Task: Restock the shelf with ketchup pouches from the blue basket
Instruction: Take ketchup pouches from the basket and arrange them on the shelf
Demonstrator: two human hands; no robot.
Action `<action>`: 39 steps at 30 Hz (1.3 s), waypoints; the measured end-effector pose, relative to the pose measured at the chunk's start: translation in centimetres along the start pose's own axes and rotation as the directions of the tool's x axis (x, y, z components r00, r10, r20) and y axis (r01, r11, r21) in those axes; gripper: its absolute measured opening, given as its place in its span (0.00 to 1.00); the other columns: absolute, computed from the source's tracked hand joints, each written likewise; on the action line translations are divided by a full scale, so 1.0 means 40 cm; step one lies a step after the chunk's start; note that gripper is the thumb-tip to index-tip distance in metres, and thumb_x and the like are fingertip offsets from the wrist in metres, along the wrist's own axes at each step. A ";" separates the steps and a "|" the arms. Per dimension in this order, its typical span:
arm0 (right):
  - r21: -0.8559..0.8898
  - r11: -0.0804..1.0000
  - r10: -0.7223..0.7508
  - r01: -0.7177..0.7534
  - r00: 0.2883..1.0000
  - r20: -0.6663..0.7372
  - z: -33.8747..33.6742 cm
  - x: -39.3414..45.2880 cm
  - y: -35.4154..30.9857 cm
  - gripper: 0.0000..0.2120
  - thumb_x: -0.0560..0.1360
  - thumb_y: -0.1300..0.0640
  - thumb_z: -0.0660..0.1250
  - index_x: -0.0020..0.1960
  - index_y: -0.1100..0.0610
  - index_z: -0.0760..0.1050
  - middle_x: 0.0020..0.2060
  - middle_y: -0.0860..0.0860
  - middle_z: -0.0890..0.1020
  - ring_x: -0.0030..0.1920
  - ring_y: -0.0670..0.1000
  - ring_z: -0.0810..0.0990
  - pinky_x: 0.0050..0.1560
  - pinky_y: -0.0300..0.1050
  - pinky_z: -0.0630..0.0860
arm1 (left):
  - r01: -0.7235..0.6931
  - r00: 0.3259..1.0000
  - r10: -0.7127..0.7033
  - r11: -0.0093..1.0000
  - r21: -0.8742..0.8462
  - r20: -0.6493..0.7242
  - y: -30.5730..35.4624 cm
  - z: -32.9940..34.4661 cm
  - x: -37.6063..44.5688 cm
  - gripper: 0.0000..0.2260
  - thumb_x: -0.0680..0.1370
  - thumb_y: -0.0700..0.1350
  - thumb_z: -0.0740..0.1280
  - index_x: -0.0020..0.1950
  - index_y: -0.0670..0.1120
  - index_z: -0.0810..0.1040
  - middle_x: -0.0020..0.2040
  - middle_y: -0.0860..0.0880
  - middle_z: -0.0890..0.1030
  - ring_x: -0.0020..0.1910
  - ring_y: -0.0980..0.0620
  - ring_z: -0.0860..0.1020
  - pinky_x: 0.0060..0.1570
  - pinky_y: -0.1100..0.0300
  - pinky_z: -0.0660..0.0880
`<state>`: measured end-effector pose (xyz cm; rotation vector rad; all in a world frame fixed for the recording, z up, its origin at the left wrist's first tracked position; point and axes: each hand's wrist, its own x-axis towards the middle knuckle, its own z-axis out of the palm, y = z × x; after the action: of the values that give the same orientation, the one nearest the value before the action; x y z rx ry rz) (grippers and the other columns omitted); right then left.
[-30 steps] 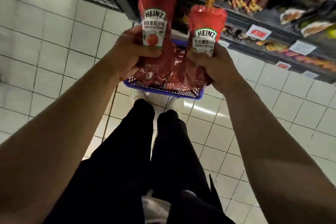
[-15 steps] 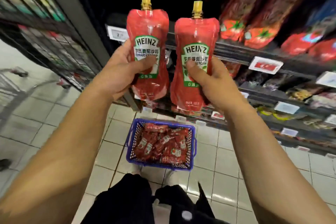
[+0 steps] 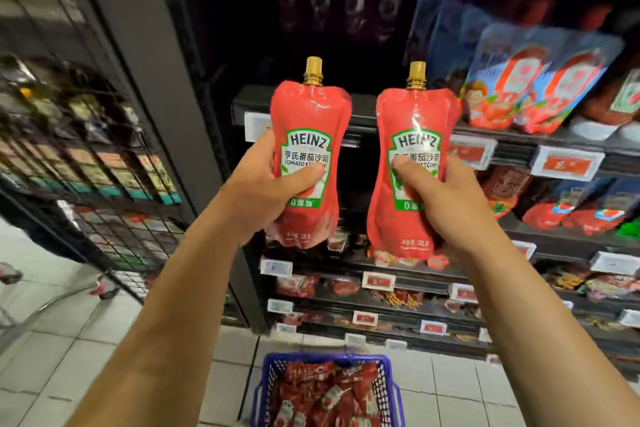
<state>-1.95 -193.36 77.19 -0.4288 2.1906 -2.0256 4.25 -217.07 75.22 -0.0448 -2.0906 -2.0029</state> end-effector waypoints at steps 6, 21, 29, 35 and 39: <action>-0.018 1.000 -0.004 0.004 1.000 -0.023 0.091 0.055 -0.089 0.09 0.77 0.50 0.71 0.50 0.56 0.81 0.42 0.55 0.87 0.40 0.52 0.86 0.38 0.46 0.81 | -0.031 0.999 0.031 0.999 -0.015 0.022 0.032 -0.099 0.096 0.17 0.72 0.53 0.75 0.58 0.63 0.77 0.54 0.54 0.86 0.52 0.53 0.85 0.48 0.56 0.82; 0.090 0.991 -0.095 0.100 0.994 -0.058 0.081 0.189 -0.152 0.11 0.76 0.51 0.72 0.55 0.55 0.80 0.47 0.52 0.87 0.48 0.53 0.87 0.45 0.46 0.83 | -0.058 0.988 0.060 0.998 0.019 -0.144 0.134 -0.127 0.284 0.15 0.75 0.42 0.74 0.59 0.55 0.77 0.49 0.53 0.86 0.47 0.53 0.86 0.40 0.64 0.80; 0.093 0.995 -0.026 0.025 0.999 0.018 0.049 0.252 -0.145 0.11 0.77 0.47 0.71 0.52 0.54 0.82 0.45 0.53 0.88 0.45 0.53 0.87 0.41 0.51 0.84 | -0.016 0.968 0.047 0.992 0.123 -0.246 0.200 -0.119 0.373 0.11 0.64 0.48 0.76 0.45 0.50 0.85 0.42 0.47 0.87 0.43 0.47 0.86 0.43 0.52 0.83; 0.116 0.993 -0.010 0.006 0.999 0.036 0.067 0.283 -0.142 0.10 0.77 0.50 0.72 0.54 0.55 0.82 0.45 0.52 0.88 0.46 0.52 0.87 0.45 0.49 0.84 | -0.092 0.889 0.141 0.987 0.132 -0.436 0.157 -0.118 0.498 0.18 0.61 0.45 0.72 0.50 0.54 0.80 0.35 0.60 0.84 0.32 0.61 0.83 0.32 0.65 0.77; 0.120 0.993 0.005 -0.012 0.998 0.059 0.085 0.297 -0.144 0.07 0.78 0.50 0.70 0.52 0.53 0.82 0.44 0.51 0.88 0.44 0.51 0.87 0.39 0.43 0.82 | -0.202 0.861 0.249 0.968 0.151 -0.443 0.087 -0.121 0.553 0.22 0.67 0.43 0.68 0.61 0.46 0.78 0.45 0.52 0.83 0.39 0.61 0.82 0.39 0.64 0.77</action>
<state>-11.58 -200.40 83.76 -0.4570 2.0200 -2.0989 -15.77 -224.90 83.13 0.1778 -1.7810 -1.5791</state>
